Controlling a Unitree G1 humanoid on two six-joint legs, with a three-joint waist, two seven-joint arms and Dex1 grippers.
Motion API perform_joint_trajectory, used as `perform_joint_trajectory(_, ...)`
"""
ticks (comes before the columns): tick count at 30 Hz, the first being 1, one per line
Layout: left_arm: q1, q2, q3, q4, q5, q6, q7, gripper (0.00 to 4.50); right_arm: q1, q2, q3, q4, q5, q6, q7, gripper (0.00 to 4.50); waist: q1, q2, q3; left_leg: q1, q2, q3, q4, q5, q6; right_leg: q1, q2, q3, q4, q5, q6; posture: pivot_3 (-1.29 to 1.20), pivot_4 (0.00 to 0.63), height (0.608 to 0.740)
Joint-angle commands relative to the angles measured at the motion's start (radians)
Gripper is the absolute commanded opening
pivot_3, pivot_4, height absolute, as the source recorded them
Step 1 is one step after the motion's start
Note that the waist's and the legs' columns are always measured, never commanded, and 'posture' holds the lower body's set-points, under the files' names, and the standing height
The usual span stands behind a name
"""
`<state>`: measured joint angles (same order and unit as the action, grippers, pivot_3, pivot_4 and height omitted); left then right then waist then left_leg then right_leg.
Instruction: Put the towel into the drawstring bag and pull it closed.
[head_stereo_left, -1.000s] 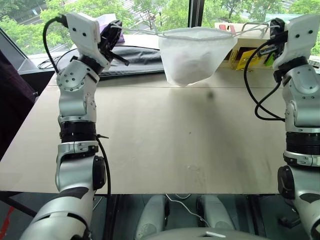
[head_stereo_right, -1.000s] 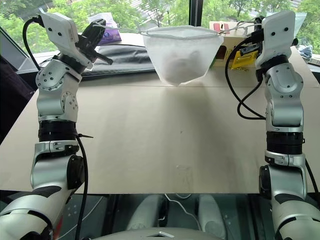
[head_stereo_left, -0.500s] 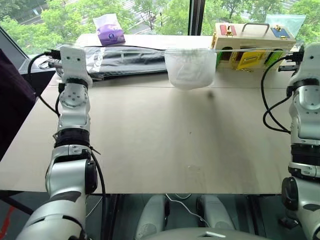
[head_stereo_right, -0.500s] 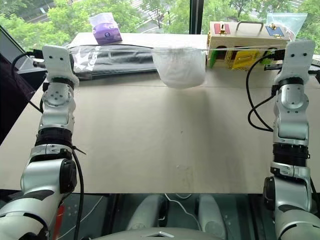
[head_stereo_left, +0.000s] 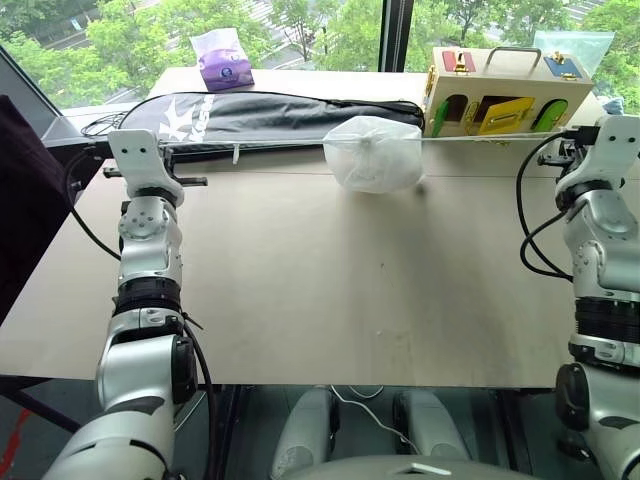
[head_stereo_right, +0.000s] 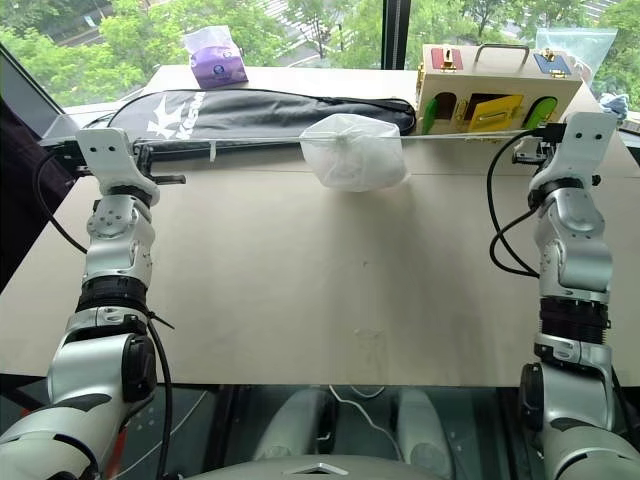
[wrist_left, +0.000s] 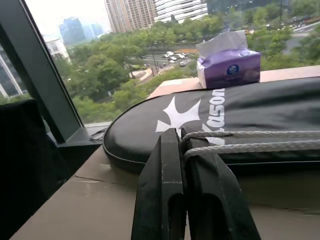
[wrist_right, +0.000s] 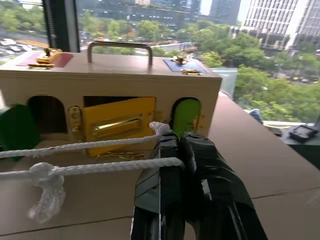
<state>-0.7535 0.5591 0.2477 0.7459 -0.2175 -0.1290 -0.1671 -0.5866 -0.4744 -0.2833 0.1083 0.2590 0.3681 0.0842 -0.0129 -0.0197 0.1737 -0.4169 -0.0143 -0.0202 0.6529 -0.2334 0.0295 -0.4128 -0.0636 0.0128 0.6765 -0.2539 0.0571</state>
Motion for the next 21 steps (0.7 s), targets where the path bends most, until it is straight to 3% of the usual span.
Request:
perform_joint_trajectory(1,0.038,-0.015,-0.056,-0.164,-0.084,0.064,-0.284,0.03,0.070,-0.057,0.076,-0.180,0.115,0.044,0.272,0.00,-0.002,0.000,0.000,0.000,0.000,0.000,0.000,0.000,0.000,0.000,0.000,0.000,-0.001,0.000,0.000,0.00,0.150,0.740)
perform_joint_trajectory(3,0.093,-0.006,-0.128,-0.266,-0.095,0.133,-0.436,0.03,0.147,-0.105,0.134,-0.282,0.189,0.096,0.440,0.00,-0.004,0.000,0.000,0.000,0.000,0.000,0.000,0.000,0.000,0.000,0.001,0.000,-0.001,0.000,0.000,0.00,0.150,0.740)
perform_joint_trajectory(7,0.231,0.069,-0.248,-0.447,-0.136,0.272,-0.740,0.00,0.258,-0.204,0.201,-0.349,0.216,0.141,0.622,1.27,-0.017,0.000,0.000,0.001,0.001,0.000,0.000,0.000,0.000,0.001,0.002,0.001,-0.002,0.000,0.000,0.00,0.150,0.740)
perform_joint_trajectory(8,0.257,0.095,-0.272,-0.473,-0.128,0.279,-0.799,0.27,0.287,-0.235,0.217,-0.359,0.207,0.141,0.662,1.91,-0.020,0.000,0.000,0.001,0.001,0.001,0.000,0.000,0.000,0.001,0.002,0.002,-0.002,0.000,0.000,0.00,0.150,0.740)
perform_joint_trajectory(10,0.276,0.137,-0.286,-0.487,-0.122,0.299,-0.874,0.69,0.327,-0.285,0.225,-0.355,0.172,0.122,0.698,2.50,-0.022,0.000,0.000,0.001,0.001,0.000,0.000,0.000,0.000,0.001,0.002,0.002,-0.001,0.000,0.000,0.00,0.150,0.740)
perform_joint_trajectory(14,0.254,0.180,-0.263,-0.440,-0.098,0.294,-0.899,2.61,0.382,-0.352,0.173,-0.329,0.179,0.098,0.771,4.47,-0.018,0.000,0.000,0.002,0.002,-0.001,0.001,0.000,0.000,0.001,0.002,0.001,0.001,0.000,0.000,0.00,0.150,0.740)
perform_joint_trajectory(17,0.243,0.226,-0.244,-0.396,-0.089,0.279,-0.950,4.03,0.453,-0.408,0.118,-0.280,0.163,0.028,0.848,4.48,-0.012,0.000,0.000,0.002,0.002,-0.002,0.004,0.000,0.000,0.004,0.002,0.000,0.001,0.000,0.000,0.00,0.150,0.740)
perform_joint_trajectory(18,0.241,0.234,-0.241,-0.388,-0.086,0.280,-0.954,4.32,0.466,-0.418,0.108,-0.266,0.159,0.009,0.864,4.48,-0.008,0.000,0.000,0.002,0.002,-0.002,0.004,0.000,0.001,0.004,0.002,0.000,0.001,0.000,0.000,0.00,0.150,0.740)
perform_joint_trajectory(21,0.239,0.266,-0.221,-0.350,-0.081,0.261,-0.983,4.32,0.506,-0.444,0.066,-0.198,0.161,-0.066,0.939,4.48,-0.005,0.000,0.000,0.002,0.001,-0.001,0.004,-0.001,0.001,0.004,0.002,0.000,0.000,0.000,0.000,0.00,0.150,0.740)
